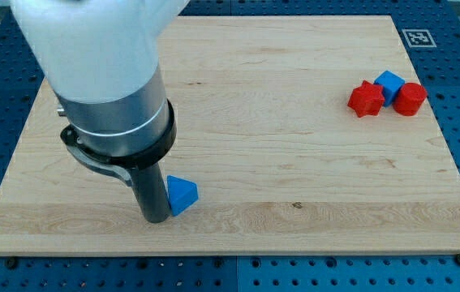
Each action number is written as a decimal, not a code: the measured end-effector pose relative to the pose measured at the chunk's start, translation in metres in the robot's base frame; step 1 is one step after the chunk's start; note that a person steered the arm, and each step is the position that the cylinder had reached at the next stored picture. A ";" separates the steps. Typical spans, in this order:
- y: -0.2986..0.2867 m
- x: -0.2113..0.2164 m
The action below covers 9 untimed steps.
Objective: Slide the blue triangle closer to the red star and blue cube
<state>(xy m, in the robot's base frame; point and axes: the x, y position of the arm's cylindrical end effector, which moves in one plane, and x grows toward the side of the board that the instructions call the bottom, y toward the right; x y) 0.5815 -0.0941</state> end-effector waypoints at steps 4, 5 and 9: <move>0.060 -0.012; 0.087 -0.013; 0.075 -0.050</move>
<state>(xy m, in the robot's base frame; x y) 0.5315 -0.0192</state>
